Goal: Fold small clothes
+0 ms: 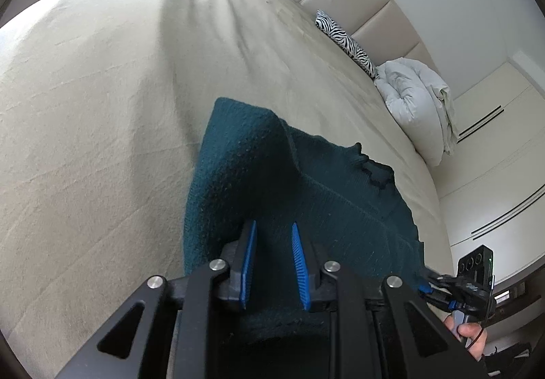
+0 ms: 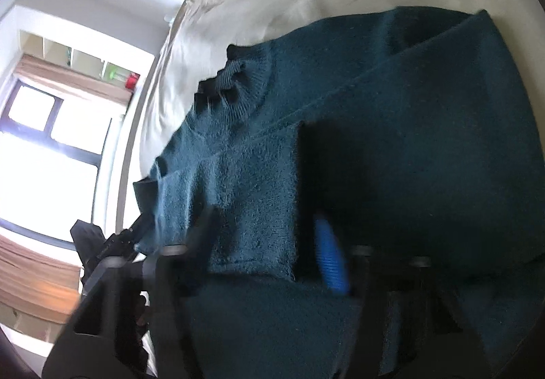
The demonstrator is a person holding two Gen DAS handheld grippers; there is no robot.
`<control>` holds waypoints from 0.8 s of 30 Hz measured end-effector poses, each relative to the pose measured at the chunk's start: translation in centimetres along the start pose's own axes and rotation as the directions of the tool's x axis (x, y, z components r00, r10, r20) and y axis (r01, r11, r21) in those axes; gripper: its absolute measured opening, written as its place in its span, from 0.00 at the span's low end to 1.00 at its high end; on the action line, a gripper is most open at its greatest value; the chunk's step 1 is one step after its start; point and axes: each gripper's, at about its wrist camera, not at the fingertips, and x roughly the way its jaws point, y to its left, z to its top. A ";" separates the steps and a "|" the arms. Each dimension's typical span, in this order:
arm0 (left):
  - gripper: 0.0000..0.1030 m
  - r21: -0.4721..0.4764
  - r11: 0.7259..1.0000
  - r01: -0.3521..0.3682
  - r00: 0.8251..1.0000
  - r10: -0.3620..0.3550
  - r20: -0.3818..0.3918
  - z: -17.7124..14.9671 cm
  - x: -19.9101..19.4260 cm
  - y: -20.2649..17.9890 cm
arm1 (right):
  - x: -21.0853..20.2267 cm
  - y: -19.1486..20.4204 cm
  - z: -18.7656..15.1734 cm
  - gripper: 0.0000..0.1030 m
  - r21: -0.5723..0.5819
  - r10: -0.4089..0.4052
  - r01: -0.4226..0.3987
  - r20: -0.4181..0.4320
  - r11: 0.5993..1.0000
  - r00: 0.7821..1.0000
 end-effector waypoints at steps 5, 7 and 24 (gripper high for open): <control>0.23 -0.014 1.000 0.021 1.000 -0.021 0.005 -0.1 -0.8 0.4 | -0.7 0.7 0.1 0.07 -0.035 -0.072 0.074 0.037 0.997 0.997; 0.23 -0.031 0.999 0.034 0.999 -0.033 0.019 0.0 -1.5 0.7 | -1.7 0.6 0.2 0.07 -0.038 -0.055 0.057 0.054 0.998 0.997; 0.23 -0.002 1.000 0.027 0.999 -0.026 0.023 1.2 -0.9 -0.6 | -2.1 -4.2 1.1 0.07 0.052 -0.051 0.048 0.048 0.997 0.998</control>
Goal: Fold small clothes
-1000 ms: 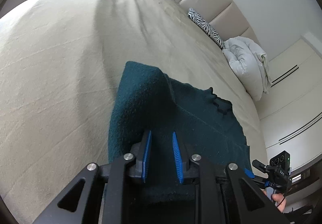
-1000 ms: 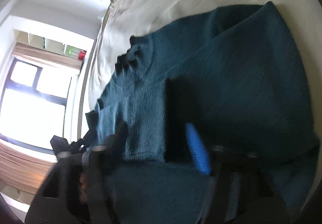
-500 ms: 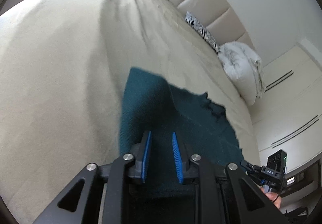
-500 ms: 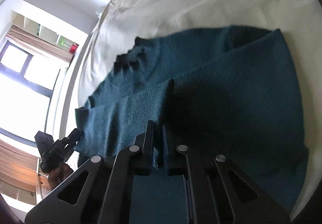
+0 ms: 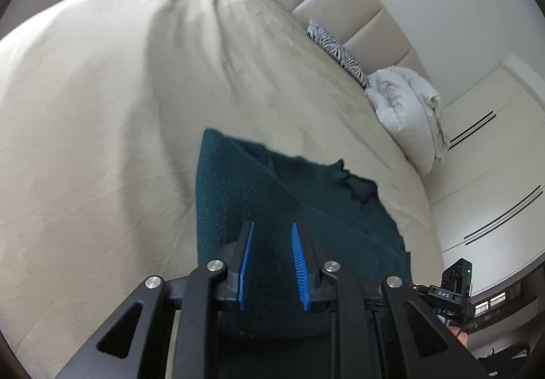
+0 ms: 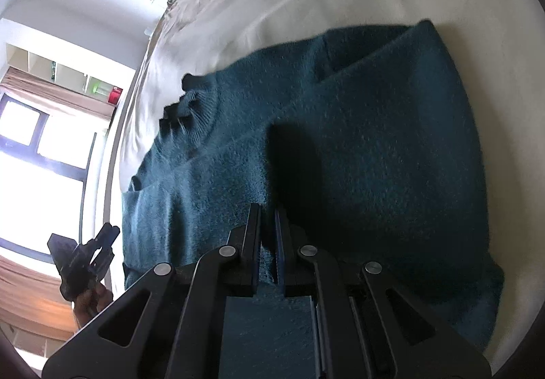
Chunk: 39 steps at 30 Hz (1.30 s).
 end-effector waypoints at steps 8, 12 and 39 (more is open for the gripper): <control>0.04 -0.039 0.999 -0.021 0.999 0.020 -0.026 0.3 1.9 3.4 | -1.4 -2.6 -0.4 0.26 0.105 0.145 -0.149 0.043 0.983 0.989; 0.14 -0.031 0.999 -0.034 0.999 0.034 -0.008 1.8 1.8 2.7 | -3.3 -2.5 -0.9 0.58 0.111 0.191 -0.206 0.129 0.972 0.973; 0.25 0.191 0.982 0.003 0.995 0.017 -0.101 -3.3 -1.7 0.5 | -1.3 -1.0 -3.0 0.56 0.073 0.318 -0.319 0.025 0.945 0.948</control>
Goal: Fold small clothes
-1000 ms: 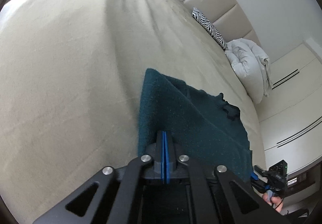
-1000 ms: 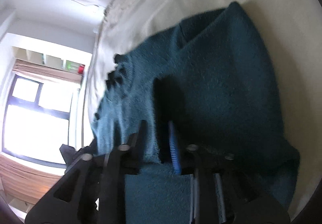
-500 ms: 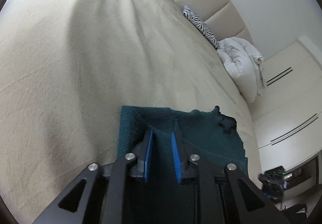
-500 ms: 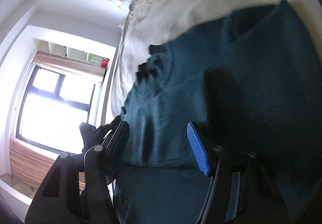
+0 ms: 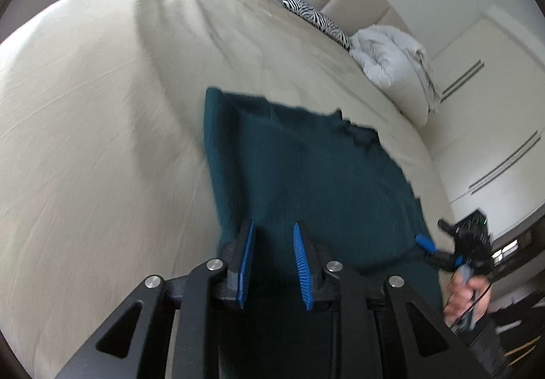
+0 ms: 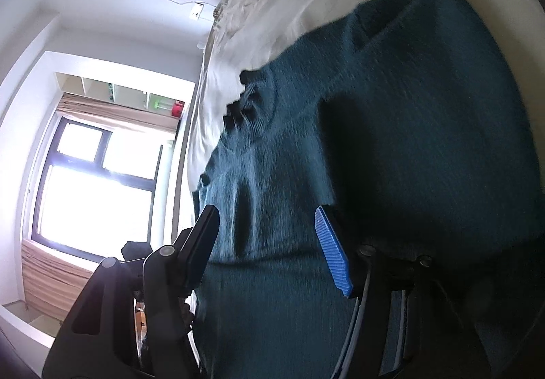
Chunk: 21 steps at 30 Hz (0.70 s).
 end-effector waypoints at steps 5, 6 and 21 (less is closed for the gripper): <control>0.25 0.066 0.997 -0.047 0.999 0.048 -0.004 -2.2 -0.5 -0.8 | -0.8 -0.8 -1.6 0.56 0.002 -0.037 0.037 -0.011 0.999 0.999; 0.25 0.045 0.998 -0.037 0.999 0.037 -0.006 -2.4 -0.6 -0.5 | -1.0 -0.9 -1.8 0.56 0.000 -0.042 0.042 -0.008 0.999 0.999; 0.63 0.014 0.996 -0.088 0.996 0.088 -0.012 -11.9 -8.9 -2.6 | -7.4 -1.5 -8.9 0.59 0.062 -0.089 0.086 0.043 0.994 0.995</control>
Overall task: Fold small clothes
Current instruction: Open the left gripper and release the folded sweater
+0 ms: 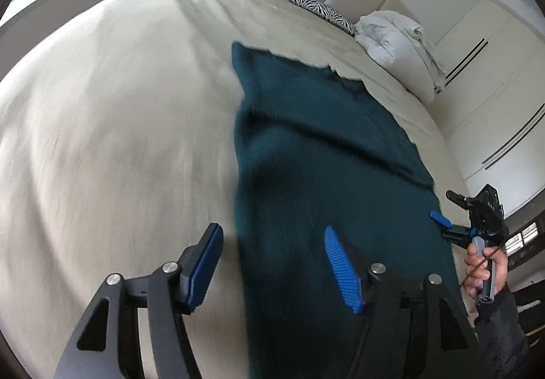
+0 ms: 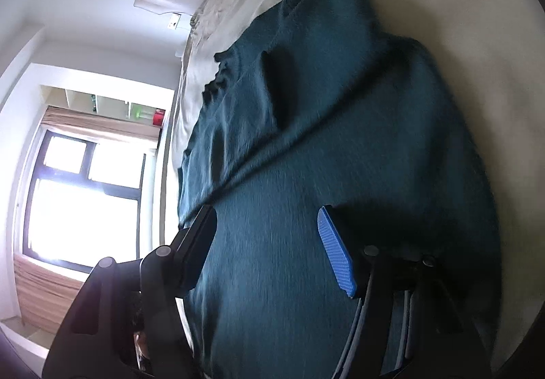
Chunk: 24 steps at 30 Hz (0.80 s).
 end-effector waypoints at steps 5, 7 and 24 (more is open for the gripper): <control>0.63 -0.048 0.998 0.027 0.999 -0.028 -0.036 -5.8 -3.2 0.1 | -5.7 1.5 -5.7 0.60 -0.137 -0.064 0.069 0.041 0.988 0.997; 0.63 -0.097 0.995 0.027 0.998 -0.032 -0.051 -7.8 -4.1 0.5 | -7.3 1.7 -8.0 0.60 -0.171 -0.094 0.101 0.048 0.980 0.994; 0.51 -0.080 0.997 0.005 0.988 -0.017 -0.152 -12.4 -5.2 -0.7 | -17.1 -6.2 -16.0 0.60 -0.030 -0.249 0.251 0.075 0.967 0.966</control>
